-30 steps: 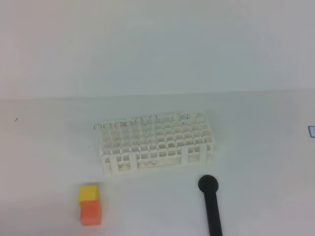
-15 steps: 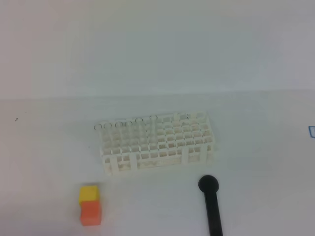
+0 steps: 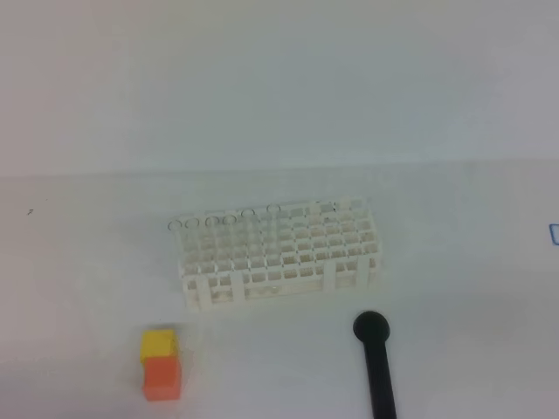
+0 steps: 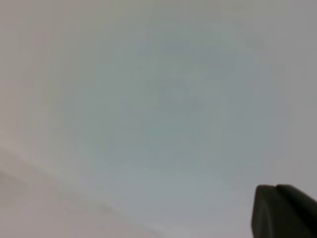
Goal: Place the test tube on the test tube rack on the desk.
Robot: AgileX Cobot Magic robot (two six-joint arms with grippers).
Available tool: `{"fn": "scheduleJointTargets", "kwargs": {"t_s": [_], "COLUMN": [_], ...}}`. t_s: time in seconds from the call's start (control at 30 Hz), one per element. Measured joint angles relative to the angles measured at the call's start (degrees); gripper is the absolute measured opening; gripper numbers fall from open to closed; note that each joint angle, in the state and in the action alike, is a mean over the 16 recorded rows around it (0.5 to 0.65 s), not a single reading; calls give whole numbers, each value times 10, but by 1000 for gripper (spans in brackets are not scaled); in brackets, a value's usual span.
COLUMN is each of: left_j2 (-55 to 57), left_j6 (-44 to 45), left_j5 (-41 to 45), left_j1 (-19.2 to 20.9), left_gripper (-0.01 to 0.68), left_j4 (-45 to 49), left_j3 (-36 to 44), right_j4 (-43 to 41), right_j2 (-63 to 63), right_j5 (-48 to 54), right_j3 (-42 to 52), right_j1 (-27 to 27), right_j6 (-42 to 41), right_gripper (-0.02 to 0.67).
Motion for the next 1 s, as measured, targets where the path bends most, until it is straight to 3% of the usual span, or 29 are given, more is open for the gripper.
{"fn": "scheduleJointTargets", "kwargs": {"t_s": [0.6, 0.77, 1.0], "left_j2": [0, 0, 0], "left_j6": [0, 0, 0], "left_j5": [0, 0, 0], "left_j1": [0, 0, 0], "left_gripper": [-1, -1, -1], "left_j4": [0, 0, 0], "left_j3": [0, 0, 0], "right_j4": [-3, -63, -199], "right_j2": [3, 2, -19], "right_j5": [66, 83, 111], "right_j3": [22, 27, 62], "right_j1": [0, 0, 0], "right_j6": [-12, 107, 367], "right_gripper": [-1, -1, -1]}}
